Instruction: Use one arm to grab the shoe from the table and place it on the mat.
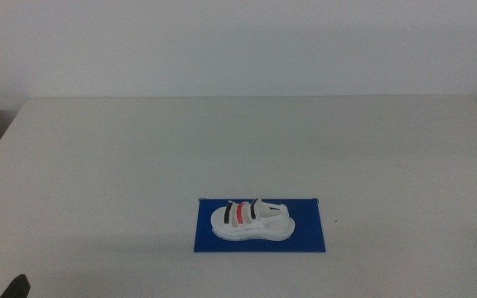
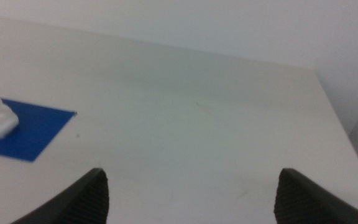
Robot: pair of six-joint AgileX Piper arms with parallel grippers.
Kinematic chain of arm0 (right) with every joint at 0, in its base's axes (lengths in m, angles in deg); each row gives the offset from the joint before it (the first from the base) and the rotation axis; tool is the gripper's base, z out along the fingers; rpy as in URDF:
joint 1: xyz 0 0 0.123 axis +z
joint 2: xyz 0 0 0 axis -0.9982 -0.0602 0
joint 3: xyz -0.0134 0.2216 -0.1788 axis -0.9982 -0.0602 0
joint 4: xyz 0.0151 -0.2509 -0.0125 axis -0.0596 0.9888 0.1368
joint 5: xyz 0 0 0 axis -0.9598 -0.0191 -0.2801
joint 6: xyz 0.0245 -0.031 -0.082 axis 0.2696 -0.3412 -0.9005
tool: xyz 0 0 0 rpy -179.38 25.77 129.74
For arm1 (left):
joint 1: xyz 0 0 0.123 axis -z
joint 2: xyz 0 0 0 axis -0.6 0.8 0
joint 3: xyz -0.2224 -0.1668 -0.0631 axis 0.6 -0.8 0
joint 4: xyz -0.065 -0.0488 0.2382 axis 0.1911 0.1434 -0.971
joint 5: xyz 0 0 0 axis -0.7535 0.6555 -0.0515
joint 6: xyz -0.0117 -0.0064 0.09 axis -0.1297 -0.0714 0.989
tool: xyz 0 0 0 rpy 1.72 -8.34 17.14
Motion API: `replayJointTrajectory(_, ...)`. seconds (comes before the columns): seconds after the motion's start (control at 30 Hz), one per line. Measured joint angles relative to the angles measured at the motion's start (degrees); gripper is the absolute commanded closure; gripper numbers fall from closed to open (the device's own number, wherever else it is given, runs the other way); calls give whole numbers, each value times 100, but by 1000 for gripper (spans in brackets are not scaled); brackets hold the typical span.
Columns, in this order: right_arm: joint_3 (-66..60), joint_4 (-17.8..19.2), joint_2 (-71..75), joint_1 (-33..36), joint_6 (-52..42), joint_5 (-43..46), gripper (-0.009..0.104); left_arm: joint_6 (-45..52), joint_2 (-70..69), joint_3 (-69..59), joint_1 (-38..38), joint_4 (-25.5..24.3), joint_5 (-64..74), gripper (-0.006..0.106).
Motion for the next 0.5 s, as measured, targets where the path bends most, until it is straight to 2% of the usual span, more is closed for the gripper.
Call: replayJointTrajectory(0.5, -332, 0, 0, 0, 0, -100, 8, 0, 0, 0, 0, 0, 0, 7)
